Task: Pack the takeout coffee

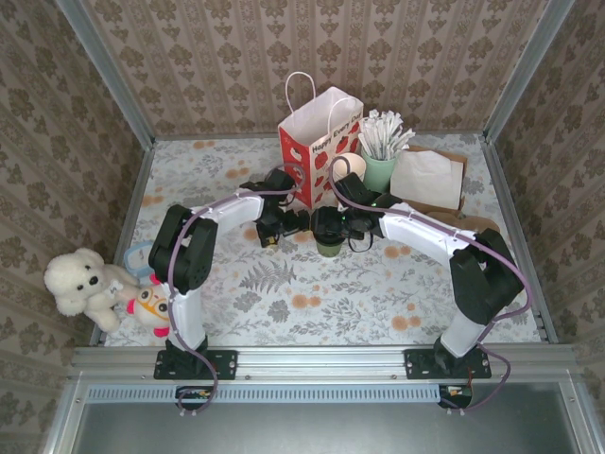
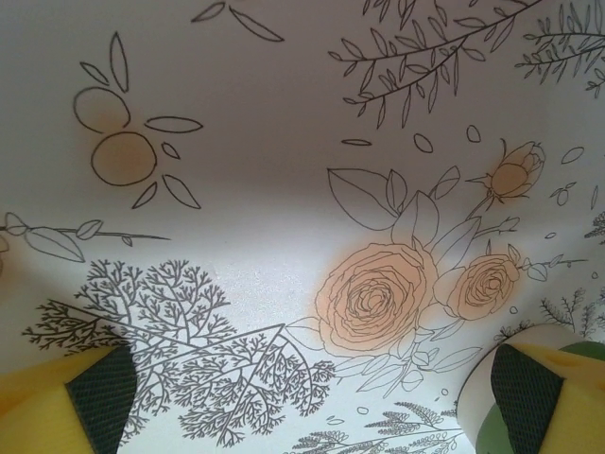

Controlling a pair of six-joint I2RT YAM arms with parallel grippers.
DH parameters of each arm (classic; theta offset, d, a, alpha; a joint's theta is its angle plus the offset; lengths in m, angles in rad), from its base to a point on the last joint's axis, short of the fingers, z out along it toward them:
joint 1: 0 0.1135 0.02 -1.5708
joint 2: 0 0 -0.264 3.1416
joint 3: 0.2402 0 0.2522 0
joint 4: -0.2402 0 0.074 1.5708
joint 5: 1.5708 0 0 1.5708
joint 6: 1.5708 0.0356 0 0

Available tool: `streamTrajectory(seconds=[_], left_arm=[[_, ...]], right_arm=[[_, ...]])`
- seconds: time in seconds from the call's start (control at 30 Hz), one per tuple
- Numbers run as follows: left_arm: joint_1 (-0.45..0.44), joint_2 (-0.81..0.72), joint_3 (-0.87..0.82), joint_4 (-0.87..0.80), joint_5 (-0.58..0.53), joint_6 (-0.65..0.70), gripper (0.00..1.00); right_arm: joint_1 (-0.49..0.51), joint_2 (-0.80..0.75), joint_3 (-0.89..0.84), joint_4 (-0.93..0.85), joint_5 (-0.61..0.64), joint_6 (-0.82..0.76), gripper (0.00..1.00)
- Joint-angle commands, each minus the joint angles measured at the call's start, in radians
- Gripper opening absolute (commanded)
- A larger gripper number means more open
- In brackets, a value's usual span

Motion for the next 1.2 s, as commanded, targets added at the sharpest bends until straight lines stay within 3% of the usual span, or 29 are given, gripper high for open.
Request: streamTrajectory(seconds=[0.0,0.57,0.9,1.03,1.17], left_arm=[[0.001,-0.055,0.001,-0.019,-0.013,-0.011,1.0],[-0.003,-0.271,-0.186,0.398,-0.126,-0.048,1.0],[-0.008,-0.297,-0.257,0.5,-0.101,-0.052,1.0],[-0.008,-0.304,-0.271,0.55,-0.111,-0.039,1.0],[-0.008,-0.316,-0.264,0.545,-0.148,-0.016,1.0]], right_arm=[[-0.002,-0.061,-0.048,-0.051,0.0,0.018,0.78],[-0.239,-0.326,-0.231,-0.158,0.053,-0.027,0.78],[-0.417,-0.32,-0.23,-0.123,0.082,-0.078,0.77],[-0.499,-0.299,-0.209,-0.01,0.071,-0.088,0.77],[-0.551,-0.206,-0.16,0.031,0.073,-0.103,0.77]])
